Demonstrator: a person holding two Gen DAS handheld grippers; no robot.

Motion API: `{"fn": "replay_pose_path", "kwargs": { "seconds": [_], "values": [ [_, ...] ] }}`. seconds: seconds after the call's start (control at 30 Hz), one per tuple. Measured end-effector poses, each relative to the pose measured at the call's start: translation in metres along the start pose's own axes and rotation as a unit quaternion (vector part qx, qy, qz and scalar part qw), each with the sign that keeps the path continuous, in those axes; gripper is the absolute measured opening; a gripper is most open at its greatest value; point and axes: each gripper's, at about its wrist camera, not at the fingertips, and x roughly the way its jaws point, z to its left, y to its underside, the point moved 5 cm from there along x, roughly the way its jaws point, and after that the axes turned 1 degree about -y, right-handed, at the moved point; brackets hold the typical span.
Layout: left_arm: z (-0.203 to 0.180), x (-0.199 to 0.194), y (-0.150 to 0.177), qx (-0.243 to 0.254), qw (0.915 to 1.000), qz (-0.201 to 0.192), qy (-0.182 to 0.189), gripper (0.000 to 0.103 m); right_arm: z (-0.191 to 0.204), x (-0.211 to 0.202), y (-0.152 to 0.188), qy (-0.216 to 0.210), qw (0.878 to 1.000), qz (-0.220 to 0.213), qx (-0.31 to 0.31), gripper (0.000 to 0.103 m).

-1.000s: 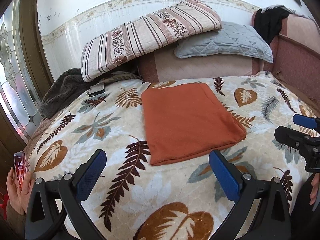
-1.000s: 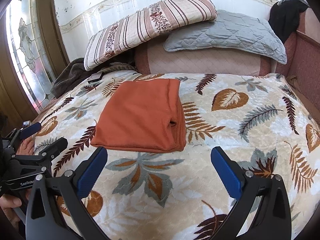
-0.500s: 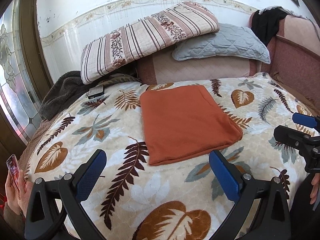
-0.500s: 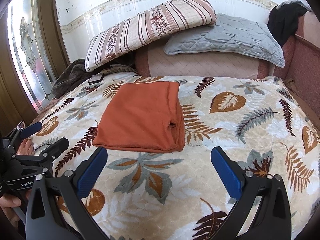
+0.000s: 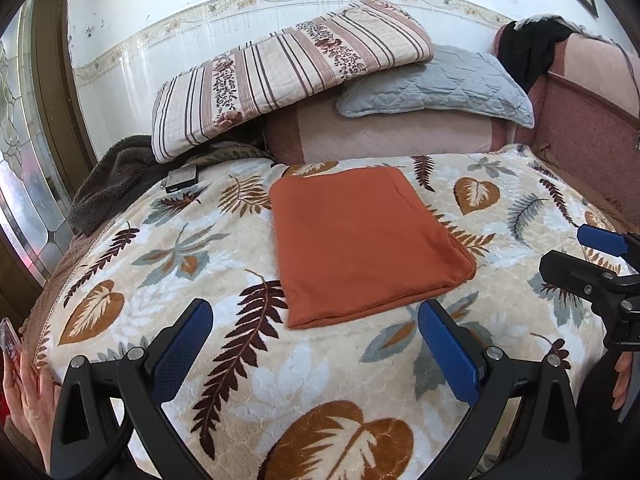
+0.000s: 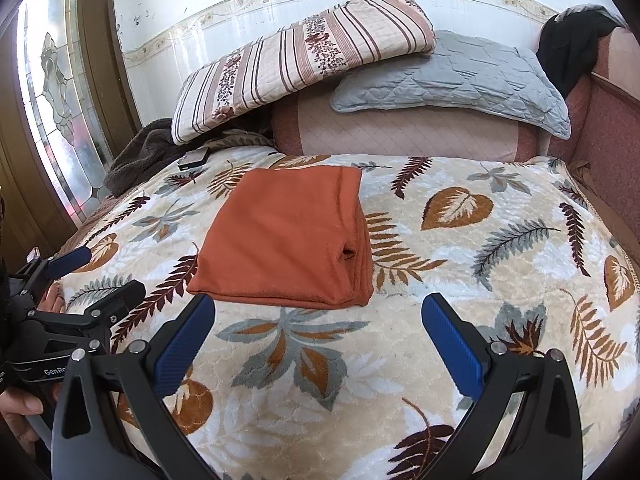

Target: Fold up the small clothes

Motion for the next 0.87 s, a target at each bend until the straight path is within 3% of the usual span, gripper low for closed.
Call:
{"fn": "replay_pose_path", "kwargs": {
  "seconds": [0.43,0.87],
  "values": [
    [0.003,0.013,-0.010,0.003,1.0000,0.002,0.007,0.103,0.000,0.005,-0.004,-0.002,1.000,0.002,0.000,0.103],
    [0.003,0.039,-0.016,0.010,0.9999,0.007,0.007,0.103,-0.002,0.038,-0.017,-0.003,1.000,0.020,0.000,0.103]
  ]
}}
